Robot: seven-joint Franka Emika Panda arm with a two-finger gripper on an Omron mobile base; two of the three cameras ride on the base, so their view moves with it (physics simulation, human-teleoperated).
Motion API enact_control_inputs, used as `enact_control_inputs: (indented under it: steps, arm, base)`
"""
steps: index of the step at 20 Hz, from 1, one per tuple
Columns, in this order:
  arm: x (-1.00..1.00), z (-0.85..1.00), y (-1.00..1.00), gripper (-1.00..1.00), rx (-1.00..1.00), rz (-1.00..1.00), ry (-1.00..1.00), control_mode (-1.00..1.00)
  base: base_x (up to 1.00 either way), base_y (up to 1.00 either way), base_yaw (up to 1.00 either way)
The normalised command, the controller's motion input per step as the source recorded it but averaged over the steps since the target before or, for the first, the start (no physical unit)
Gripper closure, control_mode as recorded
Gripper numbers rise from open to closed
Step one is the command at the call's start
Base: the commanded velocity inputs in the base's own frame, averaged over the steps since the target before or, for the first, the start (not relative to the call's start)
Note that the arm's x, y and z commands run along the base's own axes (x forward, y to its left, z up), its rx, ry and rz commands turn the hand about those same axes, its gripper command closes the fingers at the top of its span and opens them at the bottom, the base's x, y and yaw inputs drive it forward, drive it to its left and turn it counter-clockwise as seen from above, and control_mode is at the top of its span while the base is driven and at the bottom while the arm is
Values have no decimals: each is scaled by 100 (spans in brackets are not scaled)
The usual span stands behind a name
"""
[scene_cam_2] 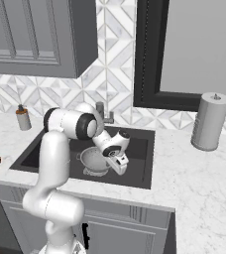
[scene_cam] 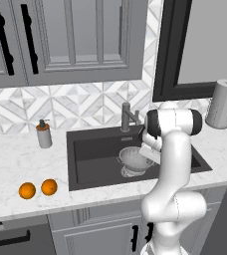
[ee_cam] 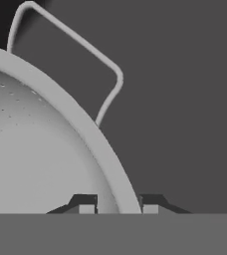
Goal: Put the colander in the sink, put the orange, orange in the colander, and turn on the sink faucet and pour water over the colander.
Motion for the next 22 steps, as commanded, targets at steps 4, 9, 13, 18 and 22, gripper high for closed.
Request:
enact_control_inputs:
  steps: [4, 9, 13, 18, 22]
  arm:
    - [-9, -7, 36, 100, 0, 3, 0, -100]
    - [-31, -9, 38, 100, 0, 6, 0, -100]
    - [-40, -14, 25, 100, 0, 6, 0, -100]
    - [-4, -2, 1, 100, 0, 1, -2, -100]
    - [21, 0, 0, 100, 0, 0, -1, -100]
  base:
    - [0, 0, 0]
    - [0, 0, 0]
    - [0, 0, 0]
    - [0, 0, 0]
    - [0, 0, 0]
